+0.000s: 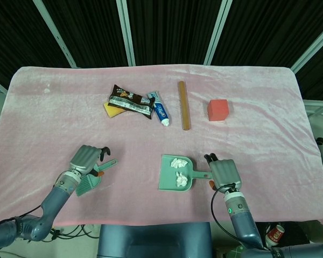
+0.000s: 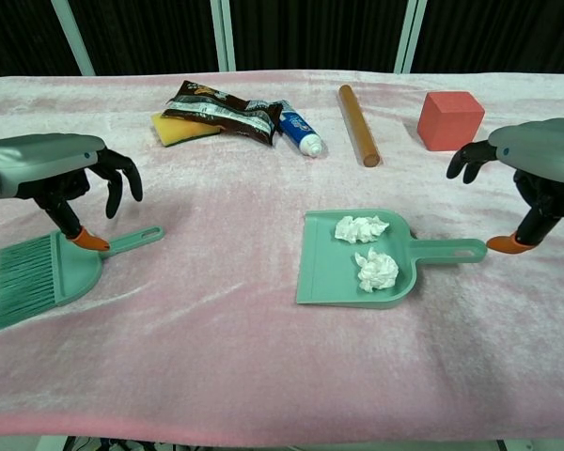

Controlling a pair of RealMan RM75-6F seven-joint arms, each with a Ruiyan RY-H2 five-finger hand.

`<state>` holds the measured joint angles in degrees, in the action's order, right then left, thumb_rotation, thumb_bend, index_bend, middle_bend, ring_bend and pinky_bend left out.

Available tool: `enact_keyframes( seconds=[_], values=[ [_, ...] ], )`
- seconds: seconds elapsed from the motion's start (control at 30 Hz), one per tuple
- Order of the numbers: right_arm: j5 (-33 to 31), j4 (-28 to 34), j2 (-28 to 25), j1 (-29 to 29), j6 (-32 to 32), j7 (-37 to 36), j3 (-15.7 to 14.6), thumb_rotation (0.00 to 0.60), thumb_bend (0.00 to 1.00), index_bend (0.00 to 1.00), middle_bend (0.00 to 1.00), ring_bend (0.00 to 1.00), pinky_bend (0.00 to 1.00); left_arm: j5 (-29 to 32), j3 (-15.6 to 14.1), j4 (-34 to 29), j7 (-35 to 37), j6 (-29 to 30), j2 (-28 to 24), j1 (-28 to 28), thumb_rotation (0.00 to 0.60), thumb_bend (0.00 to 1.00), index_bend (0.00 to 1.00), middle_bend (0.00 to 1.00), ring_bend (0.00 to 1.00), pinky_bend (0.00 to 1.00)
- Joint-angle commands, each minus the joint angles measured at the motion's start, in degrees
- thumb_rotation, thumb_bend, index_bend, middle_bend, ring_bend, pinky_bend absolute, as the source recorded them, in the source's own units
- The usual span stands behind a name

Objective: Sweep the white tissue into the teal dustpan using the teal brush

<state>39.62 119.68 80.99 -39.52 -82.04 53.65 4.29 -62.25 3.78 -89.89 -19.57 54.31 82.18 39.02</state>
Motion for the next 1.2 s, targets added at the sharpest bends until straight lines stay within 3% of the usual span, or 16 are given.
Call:
enact_keyframes(
  seconds=[0.03, 0.17, 0.23, 0.37, 0.43, 0.5, 0.57, 0.67, 0.8, 1.0, 1.2],
  values=[
    [0.66, 0.49, -0.61, 0.34, -0.19, -0.2, -0.31, 0.6, 0.19, 0.2, 0.19, 0.7, 0.8, -0.29, 0.26, -0.95, 0.03, 1.11, -0.45, -0.48, 0.6, 0.1, 0.27, 0.49, 0.89, 1.0],
    [1.99, 1.12, -1.91, 0.89, -0.42, -0.84, -0.67, 0.6, 0.18, 0.2, 0.19, 0.7, 0.8, -2.09, 0.33, -2.1, 0.48, 3.29, -1.31, -1.36, 0.6, 0.1, 0.27, 0.47, 0.84, 0.99],
    [3.16, 1.29, -2.94, 1.23, -0.59, -1.19, -1.0, 0.6, 0.18, 0.2, 0.19, 0.68, 0.8, -3.46, 0.3, -2.78, 0.92, 5.07, -1.93, -2.15, 0.6, 0.1, 0.27, 0.45, 0.76, 0.92],
    [7.16, 1.24, -6.56, 2.76, -0.83, -3.43, -2.18, 0.6, 0.17, 0.2, 0.19, 0.52, 0.67, -8.36, -0.56, -4.71, 2.03, 10.39, -4.37, -4.74, 0.6, 0.1, 0.27, 0.38, 0.49, 0.62],
    [9.31, 1.14, -8.8, 3.87, -0.74, -5.46, -2.86, 0.6, 0.16, 0.15, 0.16, 0.36, 0.52, -11.3, -1.33, -5.53, 2.66, 13.46, -5.84, -6.35, 0.6, 0.1, 0.26, 0.33, 0.36, 0.5],
    [10.89, 1.02, -10.55, 4.88, -0.65, -7.39, -3.44, 0.6, 0.15, 0.05, 0.07, 0.15, 0.34, -13.12, -1.9, -6.13, 3.19, 15.38, -6.91, -7.47, 0.6, 0.08, 0.23, 0.24, 0.23, 0.36],
    [14.18, 0.48, -13.51, 6.6, -0.14, -10.97, -4.82, 0.6, 0.13, 0.0, 0.01, 0.02, 0.23, -16.02, -3.12, -7.21, 4.0, 18.78, -9.08, -9.63, 0.6, 0.03, 0.11, 0.1, 0.09, 0.2],
    [20.31, -1.68, -17.34, 9.68, -0.58, -16.63, -7.12, 0.6, 0.1, 0.0, 0.0, 0.0, 0.19, -18.43, -5.04, -8.61, 4.57, 22.19, -12.06, -12.66, 0.6, 0.0, 0.01, 0.0, 0.0, 0.04],
    [25.36, -4.25, -20.87, 14.36, -2.85, -25.51, -8.53, 0.6, 0.08, 0.0, 0.0, 0.0, 0.18, -20.89, -7.01, -9.27, 5.88, 27.54, -14.7, -17.18, 0.6, 0.0, 0.0, 0.0, 0.0, 0.02],
    [29.97, -9.29, -24.22, 20.83, -7.16, -37.82, -8.65, 0.6, 0.08, 0.0, 0.0, 0.0, 0.18, -24.32, -8.02, -5.29, 10.35, 37.12, -16.37, -24.01, 0.6, 0.0, 0.0, 0.0, 0.0, 0.02],
    [35.97, -17.19, -22.4, 26.92, -13.12, -44.18, -9.16, 0.6, 0.08, 0.0, 0.0, 0.0, 0.18, -23.1, -7.47, -0.67, 15.4, 43.38, -15.65, -30.06, 0.6, 0.0, 0.0, 0.0, 0.0, 0.02]
  ],
)
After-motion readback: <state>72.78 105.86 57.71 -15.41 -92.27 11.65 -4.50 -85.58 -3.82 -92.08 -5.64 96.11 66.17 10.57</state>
